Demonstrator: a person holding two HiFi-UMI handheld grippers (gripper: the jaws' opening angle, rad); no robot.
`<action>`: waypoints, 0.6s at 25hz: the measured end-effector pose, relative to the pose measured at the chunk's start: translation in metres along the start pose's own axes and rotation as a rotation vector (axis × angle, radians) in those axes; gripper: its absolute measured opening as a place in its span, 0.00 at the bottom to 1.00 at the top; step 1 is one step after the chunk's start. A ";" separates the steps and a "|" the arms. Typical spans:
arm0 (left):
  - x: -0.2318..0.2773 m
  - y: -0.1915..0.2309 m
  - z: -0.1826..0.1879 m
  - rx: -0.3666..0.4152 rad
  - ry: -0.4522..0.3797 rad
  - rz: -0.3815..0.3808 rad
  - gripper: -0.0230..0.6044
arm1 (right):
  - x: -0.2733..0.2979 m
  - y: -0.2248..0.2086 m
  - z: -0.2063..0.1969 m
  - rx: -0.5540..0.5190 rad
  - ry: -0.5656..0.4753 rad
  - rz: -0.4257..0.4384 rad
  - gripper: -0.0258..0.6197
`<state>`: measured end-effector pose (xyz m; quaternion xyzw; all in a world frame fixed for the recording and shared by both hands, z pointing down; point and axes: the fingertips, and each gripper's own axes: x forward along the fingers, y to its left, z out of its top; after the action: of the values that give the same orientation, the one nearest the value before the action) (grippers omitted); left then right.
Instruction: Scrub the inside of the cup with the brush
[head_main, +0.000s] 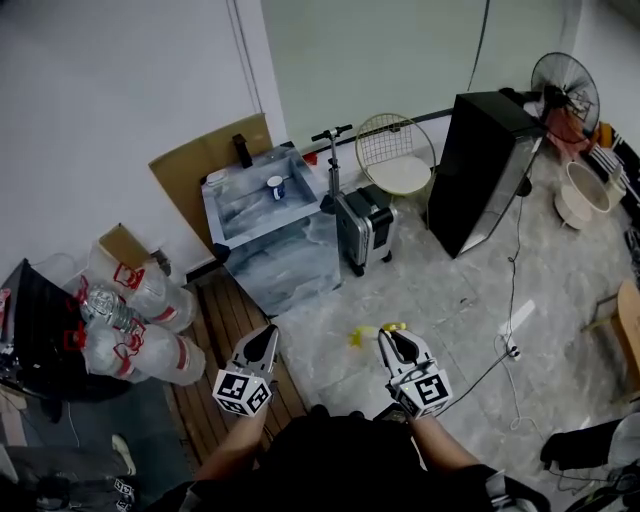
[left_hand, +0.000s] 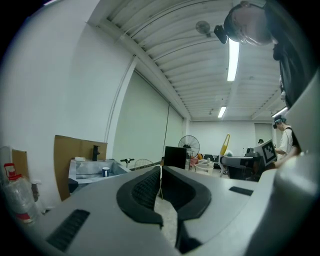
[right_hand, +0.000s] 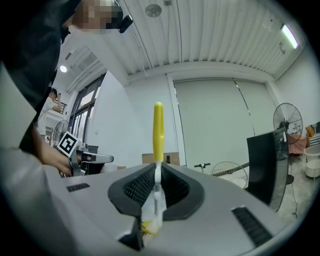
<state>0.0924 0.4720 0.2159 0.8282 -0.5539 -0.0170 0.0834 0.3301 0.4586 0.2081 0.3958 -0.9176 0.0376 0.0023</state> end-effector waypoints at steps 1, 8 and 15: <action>0.004 -0.002 0.000 0.000 0.000 0.002 0.08 | -0.002 -0.005 -0.001 -0.003 0.001 0.002 0.11; 0.021 -0.004 -0.017 -0.023 0.013 0.021 0.08 | -0.015 -0.040 0.002 0.009 -0.014 -0.020 0.11; 0.056 -0.011 -0.031 -0.038 0.046 0.004 0.08 | -0.010 -0.071 0.000 0.040 -0.022 -0.042 0.11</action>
<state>0.1282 0.4288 0.2487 0.8256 -0.5530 -0.0084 0.1117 0.3885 0.4174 0.2129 0.4155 -0.9080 0.0518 -0.0148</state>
